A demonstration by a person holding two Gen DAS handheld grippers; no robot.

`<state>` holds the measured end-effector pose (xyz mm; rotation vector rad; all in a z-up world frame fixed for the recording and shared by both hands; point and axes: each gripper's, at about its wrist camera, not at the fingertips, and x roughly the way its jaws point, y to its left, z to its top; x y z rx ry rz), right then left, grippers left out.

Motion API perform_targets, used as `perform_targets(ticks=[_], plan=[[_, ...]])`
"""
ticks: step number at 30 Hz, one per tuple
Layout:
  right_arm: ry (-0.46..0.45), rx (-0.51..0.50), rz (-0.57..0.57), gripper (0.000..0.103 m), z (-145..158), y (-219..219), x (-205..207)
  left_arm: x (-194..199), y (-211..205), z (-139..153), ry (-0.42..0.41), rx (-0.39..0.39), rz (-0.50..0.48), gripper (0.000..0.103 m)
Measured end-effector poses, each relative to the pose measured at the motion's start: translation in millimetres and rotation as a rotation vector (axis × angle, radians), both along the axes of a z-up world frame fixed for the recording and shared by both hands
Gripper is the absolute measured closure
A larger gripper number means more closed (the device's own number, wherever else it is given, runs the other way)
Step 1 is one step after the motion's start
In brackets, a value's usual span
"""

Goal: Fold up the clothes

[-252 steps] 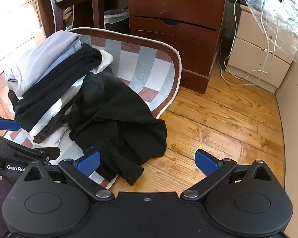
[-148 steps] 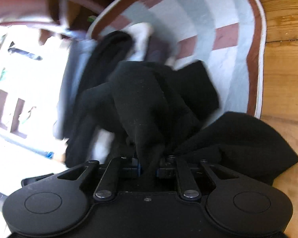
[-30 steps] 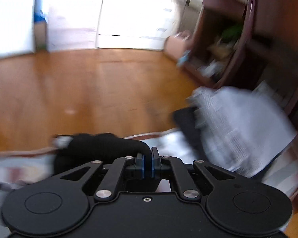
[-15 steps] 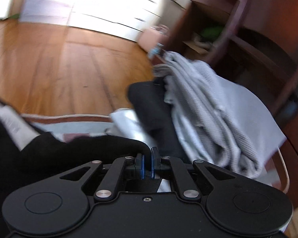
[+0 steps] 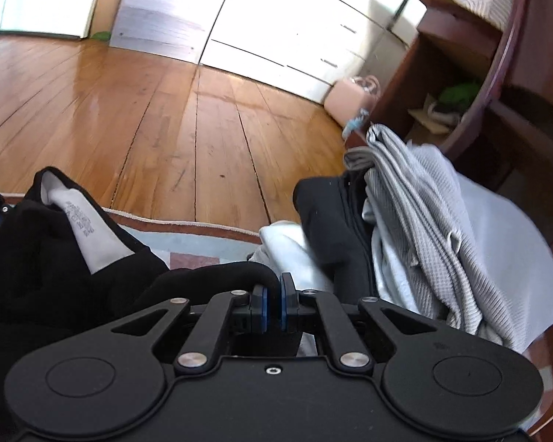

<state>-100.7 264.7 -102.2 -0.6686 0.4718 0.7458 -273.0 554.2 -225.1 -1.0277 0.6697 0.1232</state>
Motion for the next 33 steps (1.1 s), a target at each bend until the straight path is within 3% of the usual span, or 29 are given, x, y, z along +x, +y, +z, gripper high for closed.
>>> perform_targets(ticks=[1, 5, 8, 10, 13, 17, 22, 26, 28, 29, 30, 32, 33], plan=[[-0.001, 0.003, -0.001, 0.095, -0.4, 0.2, -1.5, 3.6, -6.1, 1.9, 0.023, 0.033, -0.006, 0.091], [0.026, 0.077, -0.017, 0.095, 4.5, 0.9, -6.4, -4.2, -12.1, 21.6, 0.115, 0.067, 0.044, 0.098], [-0.005, 0.128, -0.039, 0.096, 9.6, -1.8, -20.2, -27.8, -20.2, 60.1, 0.129, 0.288, 0.121, 0.099], [-0.057, 0.106, -0.086, 0.096, 19.2, -0.4, -37.3, -50.1, -24.1, 85.2, 0.121, 0.371, 0.202, 0.102], [-0.073, 0.184, -0.046, 0.096, 50.3, -9.3, -63.8, -87.2, -41.7, 126.8, 0.127, 0.531, 0.309, 0.102], [-0.071, 0.287, 0.022, 0.096, 81.3, -26.6, -84.9, -152.6, -63.6, 154.4, 0.098, 0.558, 0.423, 0.102], [-0.048, 0.336, 0.06, 0.096, 89.7, -42.6, -100.5, -208.5, -97.5, 173.8, 0.101, 0.591, 0.551, 0.102], [-0.053, 0.347, 0.138, 0.096, 107.0, -43.8, -107.0, -236.1, -118.0, 206.7, 0.108, 0.719, 0.666, 0.103], [-0.054, 0.356, 0.187, 0.096, 121.5, -38.1, -106.1, -246.1, -125.3, 230.6, 0.122, 0.847, 0.731, 0.103], [-0.055, 0.364, 0.208, 0.096, 129.8, -33.9, -105.1, -254.4, -124.1, 244.8, 0.095, 0.865, 0.751, 0.103], [-0.056, 0.372, 0.23, 0.096, 138.1, -29.6, -104.2, -265.2, -116.6, 255.3, 0.038, 0.808, 0.742, 0.103], [-0.089, 0.363, 0.218, 0.096, 146.3, -18.9, -96.1, -281.3, -96.2, 259.0, -0.068, 0.605, 0.712, 0.103], [-0.115, 0.349, 0.192, 0.096, 146.4, -14.0, -90.4, -278.7, -90.6, 253.7, -0.075, 0.562, 0.682, 0.103]])
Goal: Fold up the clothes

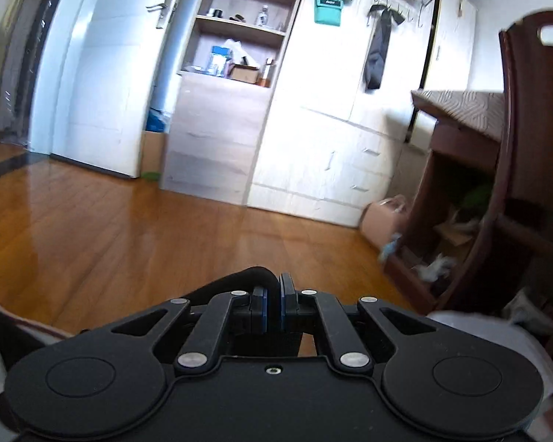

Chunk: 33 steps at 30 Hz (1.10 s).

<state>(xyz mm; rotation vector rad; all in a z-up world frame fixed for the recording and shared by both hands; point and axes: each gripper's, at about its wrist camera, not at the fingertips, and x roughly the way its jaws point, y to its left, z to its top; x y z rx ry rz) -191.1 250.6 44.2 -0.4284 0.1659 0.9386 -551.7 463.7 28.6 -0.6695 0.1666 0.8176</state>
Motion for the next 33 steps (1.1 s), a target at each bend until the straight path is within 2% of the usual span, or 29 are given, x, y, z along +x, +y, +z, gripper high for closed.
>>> perform_targets(ticks=[3, 5, 7, 9, 11, 12, 14, 17, 18, 19, 20, 21, 22, 23, 24, 25, 26, 30, 32, 33], plan=[[-0.056, -0.067, -0.123, 0.096, -15.6, 7.0, 21.6, 31.9, 9.0, -25.4, 0.119, -0.027, -0.096, 0.1], [-0.112, -0.191, -0.228, 0.096, -43.4, 14.2, 35.3, 59.8, 19.1, -53.4, 0.196, -0.064, -0.129, 0.085], [-0.012, -0.312, -0.305, 0.096, -76.7, 17.2, 61.9, 79.2, 34.8, -89.5, 0.188, -0.157, -0.134, 0.03], [0.238, -0.403, -0.35, 0.096, -111.2, 11.8, 97.0, 94.4, 46.1, -123.4, 0.143, -0.255, -0.147, 0.03], [0.462, -0.427, -0.404, 0.096, -139.1, -1.4, 121.0, 109.0, 53.3, -146.4, 0.107, -0.345, -0.187, 0.03], [0.497, -0.419, -0.419, 0.095, -146.4, -6.9, 124.2, 118.7, 54.9, -151.7, 0.111, -0.355, -0.206, 0.029], [0.517, -0.403, -0.436, 0.086, -155.8, -15.3, 125.4, 139.9, 57.6, -155.6, 0.143, -0.33, -0.254, 0.029], [0.502, -0.39, -0.344, 0.065, -153.1, -11.9, 114.5, 155.3, 62.7, -160.2, 0.195, -0.311, -0.299, 0.025], [0.498, -0.382, -0.305, 0.057, -150.1, -9.3, 110.3, 159.6, 66.7, -166.8, 0.205, -0.334, -0.312, 0.019], [0.493, -0.368, -0.263, 0.054, -146.0, -5.7, 106.3, 159.9, 69.3, -176.0, 0.221, -0.382, -0.324, 0.011], [0.492, -0.351, -0.221, 0.052, -141.4, -0.9, 101.9, 156.0, 70.4, -188.0, 0.242, -0.455, -0.335, 0.006], [0.501, -0.334, -0.186, 0.048, -137.6, 4.5, 98.9, 153.6, 72.4, -201.4, 0.266, -0.54, -0.335, 0.006], [0.525, -0.317, -0.156, 0.047, -135.3, 9.8, 97.9, 148.7, 71.1, -206.9, 0.247, -0.562, -0.325, 0.006], [0.566, -0.301, -0.127, 0.047, -135.0, 15.1, 97.1, 141.3, 65.4, -202.1, 0.186, -0.51, -0.333, 0.009], [0.624, -0.283, -0.096, 0.047, -136.4, 20.1, 97.6, 138.5, 60.5, -196.9, 0.149, -0.486, -0.368, 0.034], [0.699, -0.265, -0.064, 0.047, -139.4, 24.9, 97.4, 138.6, 56.5, -192.1, 0.131, -0.489, -0.414, 0.084], [0.785, -0.243, -0.035, 0.047, -144.1, 30.0, 97.1, 138.4, 49.9, -187.4, 0.108, -0.491, -0.458, 0.103], [1.043, -0.179, 0.033, 0.047, -170.4, 48.7, 87.1, 135.8, 13.1, -169.8, -0.013, -0.496, -0.621, 0.103], [1.11, -0.166, 0.055, 0.047, -182.6, 58.6, 81.5, 137.4, -10.3, -164.0, -0.043, -0.511, -0.71, 0.103], [1.126, -0.165, 0.065, 0.047, -188.0, 62.9, 76.6, 140.3, -21.4, -163.7, -0.024, -0.521, -0.734, 0.103]])
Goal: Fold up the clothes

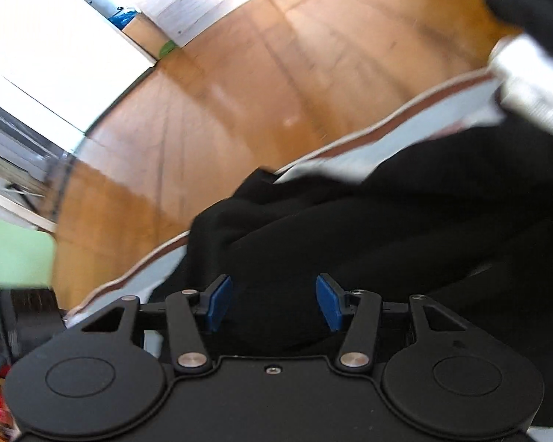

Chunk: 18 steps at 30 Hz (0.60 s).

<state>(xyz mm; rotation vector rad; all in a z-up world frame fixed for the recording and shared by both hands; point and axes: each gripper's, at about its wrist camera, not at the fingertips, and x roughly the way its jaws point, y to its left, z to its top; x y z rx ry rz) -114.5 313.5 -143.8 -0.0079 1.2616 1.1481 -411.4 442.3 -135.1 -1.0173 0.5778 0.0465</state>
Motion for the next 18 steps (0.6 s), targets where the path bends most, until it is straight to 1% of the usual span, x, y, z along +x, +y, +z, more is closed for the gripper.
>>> perform_targets(ticks=[1, 2, 4, 6, 7, 9, 10, 12, 13, 14, 15, 16, 18], plan=[[0.016, 0.005, 0.007, 0.046, -5.4, 4.3, -4.9, 3.3, -9.5, -0.2, 0.032, 0.011, -0.013, 0.103], [0.013, 0.005, 0.018, 0.046, -7.5, 9.5, -11.1, 6.5, -16.9, 0.2, 0.073, 0.049, -0.011, 0.103], [-0.047, 0.001, 0.056, 0.04, -7.6, 24.6, -22.3, 10.4, -22.6, 3.1, 0.16, 0.171, 0.033, 0.103], [-0.135, -0.008, 0.125, 0.035, -11.4, 40.2, -37.8, 7.0, -15.1, 8.8, 0.216, 0.261, 0.096, 0.102], [-0.174, -0.019, 0.169, 0.035, -13.9, 46.8, -46.6, 3.1, -9.3, 10.0, 0.233, 0.281, 0.128, 0.102], [-0.255, -0.048, 0.267, 0.034, -21.7, 57.6, -64.0, -9.1, 6.2, 9.1, 0.244, 0.272, 0.192, 0.101], [-0.295, -0.065, 0.31, 0.031, -26.9, 61.6, -72.2, -15.1, 13.9, 8.6, 0.25, 0.268, 0.223, 0.101], [-0.388, -0.123, 0.393, 0.029, -40.2, 73.5, -89.1, -25.2, 27.0, 2.5, 0.283, 0.258, 0.278, 0.101], [-0.463, -0.17, 0.435, 0.036, -50.4, 83.6, -97.4, -28.5, 31.8, -1.9, 0.303, 0.249, 0.3, 0.1], [-0.524, -0.197, 0.457, 0.049, -54.3, 89.3, -102.1, -31.2, 35.5, -4.6, 0.317, 0.246, 0.319, 0.098], [-0.571, -0.21, 0.47, 0.078, -54.3, 92.3, -104.9, -33.2, 38.1, -5.7, 0.325, 0.249, 0.338, 0.098], [-0.618, -0.223, 0.482, 0.083, -54.2, 95.2, -107.7, -35.1, 40.7, -6.8, 0.334, 0.252, 0.356, 0.098], [-0.645, -0.167, 0.45, 0.086, -37.5, 80.7, -107.6, -39.1, 45.8, -9.0, 0.351, 0.257, 0.392, 0.098]])
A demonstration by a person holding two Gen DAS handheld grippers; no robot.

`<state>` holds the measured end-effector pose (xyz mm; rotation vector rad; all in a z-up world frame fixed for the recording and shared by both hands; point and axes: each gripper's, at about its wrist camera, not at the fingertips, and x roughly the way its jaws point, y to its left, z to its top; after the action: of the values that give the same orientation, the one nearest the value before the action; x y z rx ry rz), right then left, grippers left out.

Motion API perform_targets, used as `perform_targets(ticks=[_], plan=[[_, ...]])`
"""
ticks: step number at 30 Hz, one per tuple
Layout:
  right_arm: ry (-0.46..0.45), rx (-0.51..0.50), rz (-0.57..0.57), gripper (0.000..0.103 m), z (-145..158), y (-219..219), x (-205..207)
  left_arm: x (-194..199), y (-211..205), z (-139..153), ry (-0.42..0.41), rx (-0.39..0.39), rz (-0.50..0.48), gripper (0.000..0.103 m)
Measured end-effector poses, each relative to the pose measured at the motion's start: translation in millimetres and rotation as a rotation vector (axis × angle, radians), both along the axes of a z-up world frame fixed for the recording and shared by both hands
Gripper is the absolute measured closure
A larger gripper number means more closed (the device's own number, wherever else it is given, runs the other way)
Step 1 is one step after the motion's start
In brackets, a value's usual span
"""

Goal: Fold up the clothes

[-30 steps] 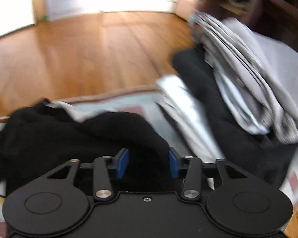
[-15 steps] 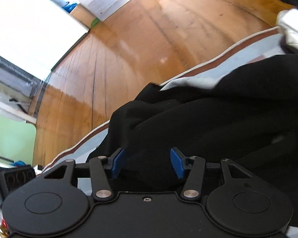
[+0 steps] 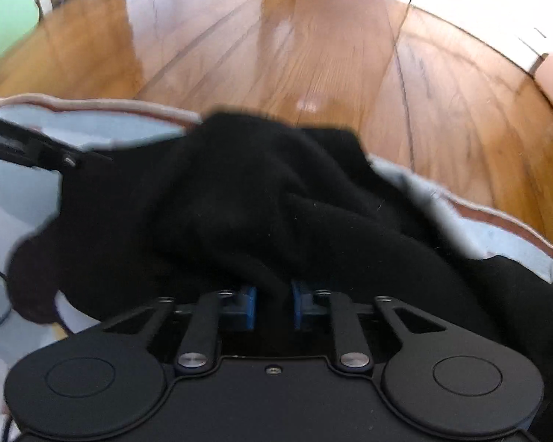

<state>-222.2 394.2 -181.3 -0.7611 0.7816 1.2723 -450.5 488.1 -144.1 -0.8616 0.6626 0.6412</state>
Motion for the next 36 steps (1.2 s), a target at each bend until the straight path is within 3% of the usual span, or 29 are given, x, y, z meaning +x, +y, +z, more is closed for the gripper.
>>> perform_targets(ticks=[2, 6, 8, 12, 17, 19, 21, 24, 25, 30, 32, 35, 36], plan=[[0.004, 0.082, -0.02, 0.093, 22.0, -22.6, 1.4, -2.2, 2.6, 5.7, -0.008, 0.033, 0.018, 0.098], [0.07, 0.158, -0.064, 0.094, 61.3, -87.1, 5.4, -8.0, 4.1, 11.4, -0.054, 0.054, 0.029, 0.075], [0.065, 0.104, -0.076, 0.095, 62.9, -119.8, 5.0, -8.3, 3.1, 10.3, -0.071, 0.038, 0.015, 0.075], [0.049, -0.083, -0.108, 0.095, 32.9, -158.5, 12.7, 8.7, 3.5, 9.4, -0.088, 0.018, -0.04, 0.074], [0.021, -0.228, -0.131, 0.096, 10.5, -160.4, 15.5, 31.8, -7.7, 3.5, -0.068, 0.043, -0.12, 0.062], [0.029, -0.238, -0.181, 0.086, 17.2, -155.0, 19.0, 43.0, -8.3, -2.5, -0.079, 0.01, -0.152, 0.062], [0.07, -0.175, -0.21, 0.08, 33.4, -153.2, 28.7, 52.5, -4.9, -9.6, -0.095, -0.037, -0.171, 0.062], [0.087, -0.054, -0.209, 0.048, 63.7, -154.3, 44.8, 68.9, 6.5, -19.2, -0.113, -0.106, -0.18, 0.061], [0.07, -0.027, -0.194, 0.04, 72.5, -154.4, 50.2, 74.5, 10.5, -22.1, -0.113, -0.121, -0.179, 0.056], [0.022, 0.041, -0.107, 0.039, 104.0, -150.4, 78.7, 99.7, 28.6, -36.7, -0.102, -0.189, -0.182, 0.052], [0.055, 0.052, -0.076, 0.039, 110.3, -148.9, 92.1, 105.8, 32.8, -42.7, -0.107, -0.214, -0.173, 0.051], [0.119, 0.07, -0.031, 0.037, 119.3, -147.2, 112.8, 110.9, 37.7, -46.4, -0.162, -0.237, -0.163, 0.04], [0.14, 0.076, -0.017, 0.033, 122.3, -146.7, 119.6, 112.6, 38.6, -47.3, -0.175, -0.243, -0.164, 0.035]])
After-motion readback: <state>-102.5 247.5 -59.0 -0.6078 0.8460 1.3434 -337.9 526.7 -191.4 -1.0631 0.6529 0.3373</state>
